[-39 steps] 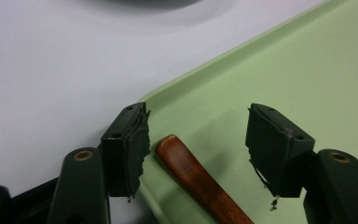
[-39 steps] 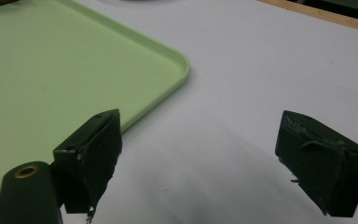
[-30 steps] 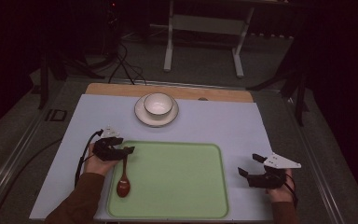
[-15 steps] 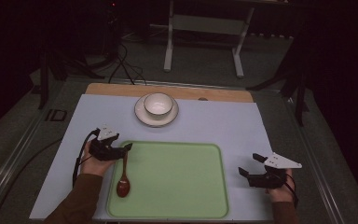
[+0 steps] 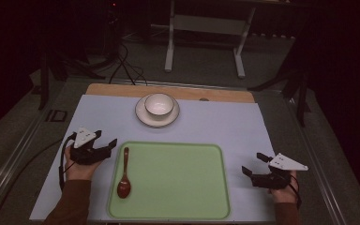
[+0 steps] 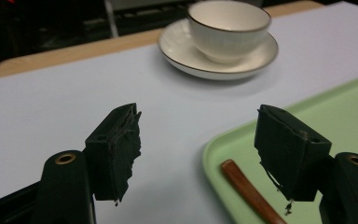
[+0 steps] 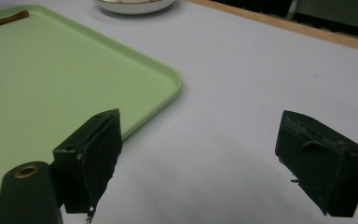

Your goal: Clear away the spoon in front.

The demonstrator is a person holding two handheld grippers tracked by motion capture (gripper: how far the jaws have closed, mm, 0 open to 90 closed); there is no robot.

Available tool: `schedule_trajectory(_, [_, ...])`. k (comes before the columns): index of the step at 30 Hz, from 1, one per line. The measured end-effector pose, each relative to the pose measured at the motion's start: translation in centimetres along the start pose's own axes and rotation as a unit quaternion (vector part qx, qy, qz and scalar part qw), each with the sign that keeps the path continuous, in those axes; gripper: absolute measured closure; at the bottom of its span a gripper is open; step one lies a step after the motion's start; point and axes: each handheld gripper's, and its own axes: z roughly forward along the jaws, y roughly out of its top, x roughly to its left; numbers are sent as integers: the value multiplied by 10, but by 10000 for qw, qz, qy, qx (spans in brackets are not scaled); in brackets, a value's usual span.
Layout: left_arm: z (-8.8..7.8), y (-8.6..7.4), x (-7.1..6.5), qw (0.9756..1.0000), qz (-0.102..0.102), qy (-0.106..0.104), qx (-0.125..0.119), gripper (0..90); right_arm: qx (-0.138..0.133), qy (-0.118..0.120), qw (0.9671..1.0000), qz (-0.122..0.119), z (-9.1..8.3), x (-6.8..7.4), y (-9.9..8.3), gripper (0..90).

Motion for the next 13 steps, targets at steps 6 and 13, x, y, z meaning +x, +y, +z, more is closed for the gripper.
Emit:
schedule_trajectory(6, [-18,-7,7,9993,-64,301,-212,306,-197,-99,9998,-12,-4,0,1,143])
schedule_trajectory(13, [-28,-13,10,9979,-68,502,-398,295,-239,-138,9996,-32,-5,0,1,144])
